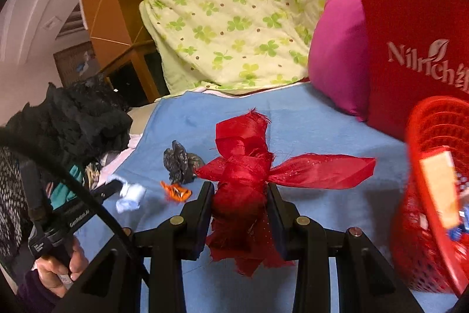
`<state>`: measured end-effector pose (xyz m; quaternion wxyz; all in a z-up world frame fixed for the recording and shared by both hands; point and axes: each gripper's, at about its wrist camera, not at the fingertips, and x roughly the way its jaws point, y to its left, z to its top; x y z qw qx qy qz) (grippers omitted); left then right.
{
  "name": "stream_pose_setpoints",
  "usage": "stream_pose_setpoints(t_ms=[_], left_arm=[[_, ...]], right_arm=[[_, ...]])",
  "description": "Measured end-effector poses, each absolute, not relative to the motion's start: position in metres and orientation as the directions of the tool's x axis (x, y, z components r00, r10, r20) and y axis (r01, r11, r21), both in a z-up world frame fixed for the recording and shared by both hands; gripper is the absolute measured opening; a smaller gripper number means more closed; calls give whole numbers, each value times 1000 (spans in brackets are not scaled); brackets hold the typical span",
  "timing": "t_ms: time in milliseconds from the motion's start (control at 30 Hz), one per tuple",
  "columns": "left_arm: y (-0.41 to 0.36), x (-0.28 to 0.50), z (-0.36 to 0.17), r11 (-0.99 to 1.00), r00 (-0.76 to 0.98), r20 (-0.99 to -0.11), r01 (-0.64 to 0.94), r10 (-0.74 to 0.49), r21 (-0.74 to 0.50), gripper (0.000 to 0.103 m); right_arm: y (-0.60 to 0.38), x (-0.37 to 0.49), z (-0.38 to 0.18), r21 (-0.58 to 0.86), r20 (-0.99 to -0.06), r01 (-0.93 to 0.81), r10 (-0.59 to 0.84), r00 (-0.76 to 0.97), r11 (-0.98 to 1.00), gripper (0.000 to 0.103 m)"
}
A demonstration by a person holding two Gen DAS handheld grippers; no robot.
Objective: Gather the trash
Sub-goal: 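Carry the ribbon and tissue in both tools over the red mesh basket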
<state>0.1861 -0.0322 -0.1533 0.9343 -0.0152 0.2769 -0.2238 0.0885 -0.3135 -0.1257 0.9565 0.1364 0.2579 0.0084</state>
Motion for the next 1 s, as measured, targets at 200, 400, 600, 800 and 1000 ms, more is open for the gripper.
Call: stream_pose_setpoints(t_ms=[200, 400, 600, 800, 1000], left_arm=[[-23, 159, -164, 904, 723, -550, 395, -417, -166, 12], [-24, 132, -164, 908, 713, -581, 400, -392, -121, 12], [-42, 118, -146, 899, 712, -576, 427, -402, -100, 12], [-70, 100, -115, 879, 726, -540, 472, -427, -61, 12], [-90, 86, -92, 863, 718, -517, 499, -466, -84, 12]], right_arm=[[-317, 58, -121, 229, -467, 44, 70, 881, 972, 38], [-333, 41, -117, 216, -434, 70, 31, 901, 974, 38], [-344, 27, -110, 212, -396, 84, 7, 918, 974, 38], [-350, 16, -100, 223, -347, 74, 8, 938, 972, 38], [-369, 1, -92, 269, -293, 88, -6, 956, 959, 38]])
